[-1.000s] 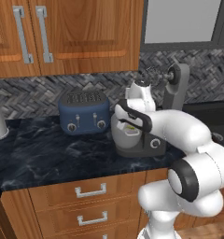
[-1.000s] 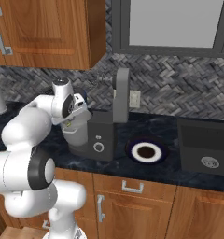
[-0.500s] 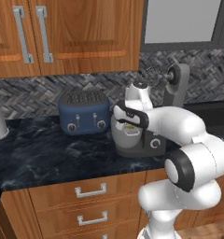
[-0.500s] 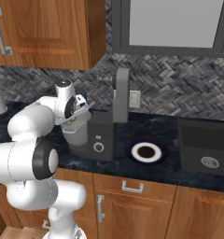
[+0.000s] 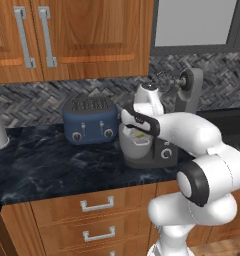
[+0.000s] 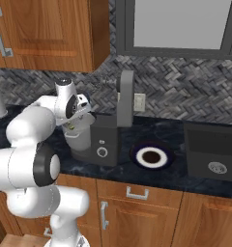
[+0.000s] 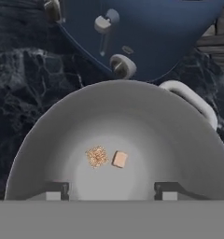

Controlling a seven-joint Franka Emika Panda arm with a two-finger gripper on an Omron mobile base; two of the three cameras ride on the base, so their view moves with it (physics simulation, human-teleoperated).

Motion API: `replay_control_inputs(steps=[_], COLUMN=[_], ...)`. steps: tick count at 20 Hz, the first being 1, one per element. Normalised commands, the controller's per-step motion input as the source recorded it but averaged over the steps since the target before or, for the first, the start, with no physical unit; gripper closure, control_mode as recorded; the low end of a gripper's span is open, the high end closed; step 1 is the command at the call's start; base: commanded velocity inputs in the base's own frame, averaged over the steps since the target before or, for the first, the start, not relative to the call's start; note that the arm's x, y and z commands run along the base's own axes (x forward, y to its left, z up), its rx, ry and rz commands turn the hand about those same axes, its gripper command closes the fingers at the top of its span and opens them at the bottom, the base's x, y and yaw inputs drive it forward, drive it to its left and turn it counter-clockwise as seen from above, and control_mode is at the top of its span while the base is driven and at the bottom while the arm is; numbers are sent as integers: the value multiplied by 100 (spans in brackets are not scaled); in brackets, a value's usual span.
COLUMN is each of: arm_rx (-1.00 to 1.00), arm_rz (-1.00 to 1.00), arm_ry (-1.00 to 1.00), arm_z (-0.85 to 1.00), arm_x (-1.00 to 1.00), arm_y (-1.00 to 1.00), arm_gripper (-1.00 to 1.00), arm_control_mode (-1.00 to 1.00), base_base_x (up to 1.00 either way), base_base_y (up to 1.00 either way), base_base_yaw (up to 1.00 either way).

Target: Add butter and sugar cubes to the stand mixer bowl and then turn on the stand mixer to begin making frosting.

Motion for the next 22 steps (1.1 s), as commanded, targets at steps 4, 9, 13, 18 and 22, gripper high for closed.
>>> replay_control_inputs(steps=[4,9,13,18,22], arm_rx=[0,0,0,2,12], arm_rz=[-4,-4,-6,-7,-14], arm_ry=[-7,-5,0,-5,-1], arm_z=[73,39,7,36,68], arm_x=[-57,-73,-82,-100,-94], arm_y=[0,-8,-29,-56,-92], arm_gripper=[-100,-100,-100,-100,-100], arm_control_mode=[-100,-100,-100,-100,-100], base_base_x=[0,0,0,0,0], base_base_y=[0,0,0,0,0], base_base_yaw=[0,0,0,0,0])
